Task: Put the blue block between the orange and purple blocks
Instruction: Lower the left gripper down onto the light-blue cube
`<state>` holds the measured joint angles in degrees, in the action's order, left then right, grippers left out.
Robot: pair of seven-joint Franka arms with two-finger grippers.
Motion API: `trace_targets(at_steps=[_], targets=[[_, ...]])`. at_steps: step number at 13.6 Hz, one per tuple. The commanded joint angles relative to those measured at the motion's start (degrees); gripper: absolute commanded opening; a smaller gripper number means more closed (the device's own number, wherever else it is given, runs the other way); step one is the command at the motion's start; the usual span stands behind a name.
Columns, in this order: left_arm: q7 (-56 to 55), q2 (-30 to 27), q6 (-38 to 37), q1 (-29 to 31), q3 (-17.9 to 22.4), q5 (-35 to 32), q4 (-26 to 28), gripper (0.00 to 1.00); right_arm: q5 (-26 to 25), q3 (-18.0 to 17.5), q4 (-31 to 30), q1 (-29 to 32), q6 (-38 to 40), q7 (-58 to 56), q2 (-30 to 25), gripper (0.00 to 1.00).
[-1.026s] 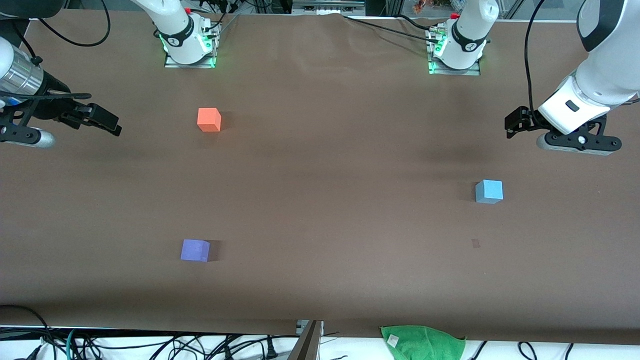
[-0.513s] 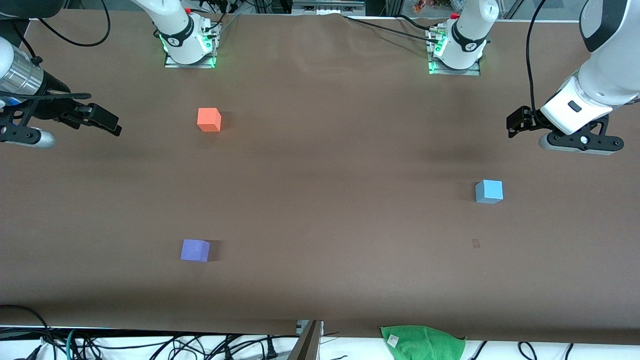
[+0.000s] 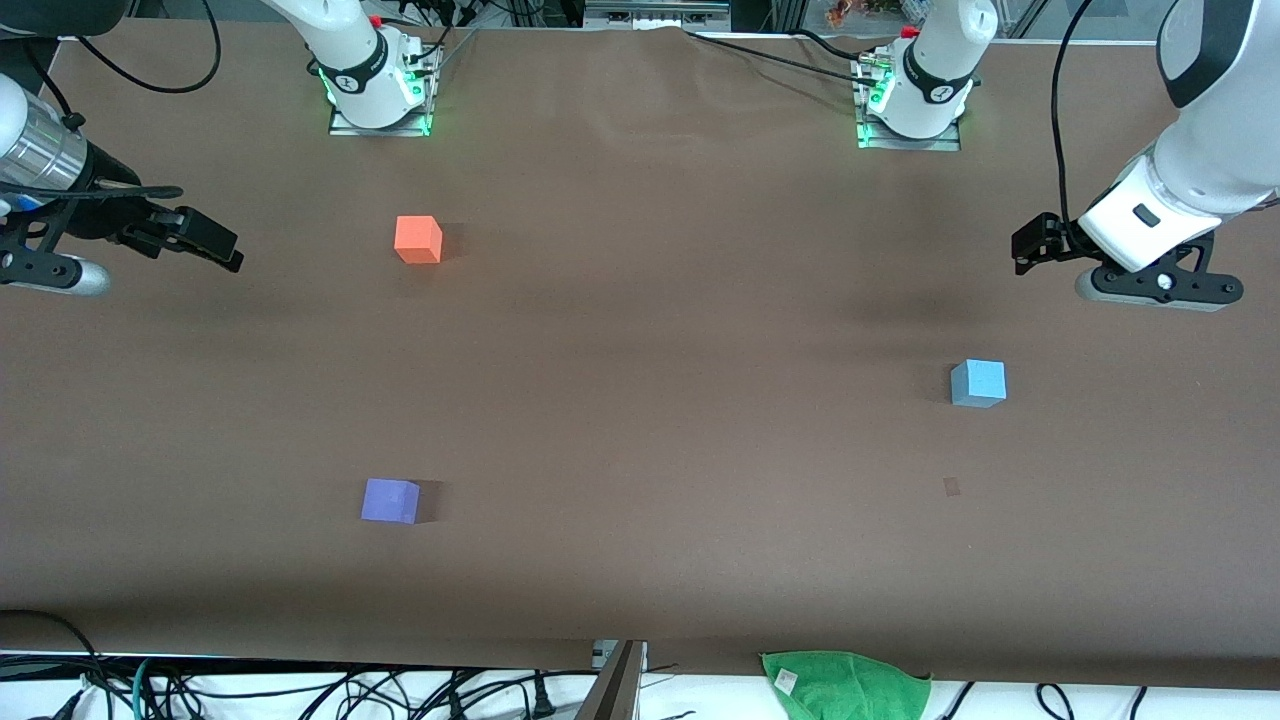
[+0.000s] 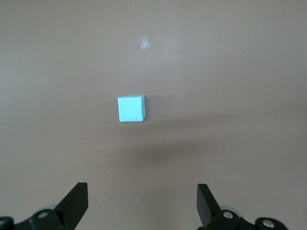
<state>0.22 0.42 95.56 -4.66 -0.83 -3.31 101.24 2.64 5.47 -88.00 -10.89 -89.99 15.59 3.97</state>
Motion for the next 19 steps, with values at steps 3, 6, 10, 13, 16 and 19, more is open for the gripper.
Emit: trace_targets(at_steps=[3,6,10,13,16,19], targets=[[0.48,7.38,-0.20,1.41,0.03,0.32,-0.87,1.00,0.97,0.15,0.37,0.08,0.07,-0.21,-0.19,1.00],[0.75,13.09,8.12,3.77,0.03,0.23,-0.61,1.00,0.97,0.06,0.37,-0.01,-0.01,-0.21,-0.19,1.00],[5.83,20.83,18.15,7.29,0.03,0.23,0.27,1.00,0.97,0.06,0.37,-0.01,0.07,-0.21,-0.19,1.00],[8.22,24.44,19.31,7.48,0.03,0.14,1.58,1.00,0.97,0.06,0.37,-0.01,0.07,-0.21,-0.19,1.00],[8.39,26.55,21.93,7.39,-0.05,-0.64,2.64,1.00,0.97,0.15,0.37,0.08,-0.01,-0.30,-0.19,1.00],[8.31,28.84,28.96,7.48,-0.05,-2.76,6.15,1.00,0.97,0.24,0.37,0.08,-0.01,-0.30,-0.19,1.00]])
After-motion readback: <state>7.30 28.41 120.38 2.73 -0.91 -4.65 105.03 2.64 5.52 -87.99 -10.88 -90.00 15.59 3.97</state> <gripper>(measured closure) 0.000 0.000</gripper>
